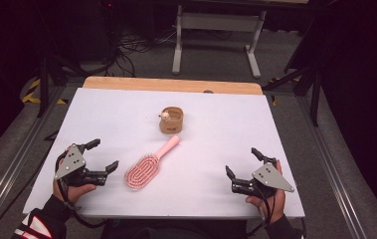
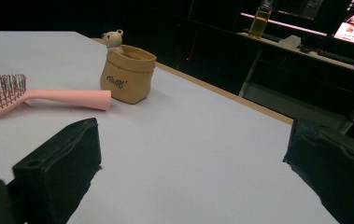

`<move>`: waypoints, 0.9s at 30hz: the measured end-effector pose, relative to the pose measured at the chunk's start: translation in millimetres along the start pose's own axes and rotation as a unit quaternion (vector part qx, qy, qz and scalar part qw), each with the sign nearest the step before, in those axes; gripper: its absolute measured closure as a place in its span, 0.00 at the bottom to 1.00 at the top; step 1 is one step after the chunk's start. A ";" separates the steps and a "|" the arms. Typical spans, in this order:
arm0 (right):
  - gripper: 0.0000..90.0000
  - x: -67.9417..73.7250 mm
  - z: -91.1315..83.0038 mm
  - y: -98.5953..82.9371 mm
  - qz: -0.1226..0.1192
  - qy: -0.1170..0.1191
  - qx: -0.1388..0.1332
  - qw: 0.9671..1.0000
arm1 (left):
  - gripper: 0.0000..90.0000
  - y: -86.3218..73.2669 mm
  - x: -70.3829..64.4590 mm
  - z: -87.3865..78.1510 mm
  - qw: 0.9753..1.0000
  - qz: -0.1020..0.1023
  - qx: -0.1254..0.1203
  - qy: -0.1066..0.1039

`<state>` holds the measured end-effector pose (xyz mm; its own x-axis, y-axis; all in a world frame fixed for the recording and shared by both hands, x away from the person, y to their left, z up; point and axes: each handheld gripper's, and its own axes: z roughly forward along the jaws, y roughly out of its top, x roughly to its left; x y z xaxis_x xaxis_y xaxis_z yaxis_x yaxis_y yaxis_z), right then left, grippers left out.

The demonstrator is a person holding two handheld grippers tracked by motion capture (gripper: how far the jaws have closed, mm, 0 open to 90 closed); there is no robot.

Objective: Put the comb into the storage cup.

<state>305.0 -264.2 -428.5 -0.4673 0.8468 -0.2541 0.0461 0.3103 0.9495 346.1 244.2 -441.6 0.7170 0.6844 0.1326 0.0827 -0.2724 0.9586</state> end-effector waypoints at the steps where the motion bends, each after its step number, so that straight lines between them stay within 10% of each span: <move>1: 0.05 -0.8 0.2 -0.7 0.002 0.001 0.001 1.000 | 0.10 0.3 0.0 0.5 1.000 0.000 0.002 0.001; 27: 0.06 -6.7 6.3 -6.9 0.005 -0.007 0.027 1.000 | 0.19 3.7 0.5 13.7 0.999 -0.028 0.038 -0.002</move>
<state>313.4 -269.3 -434.5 -0.4544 0.8560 -0.2468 0.0980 0.3234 0.9412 356.3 234.3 -441.4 0.7119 0.6979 0.0777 0.1754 -0.2839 0.9427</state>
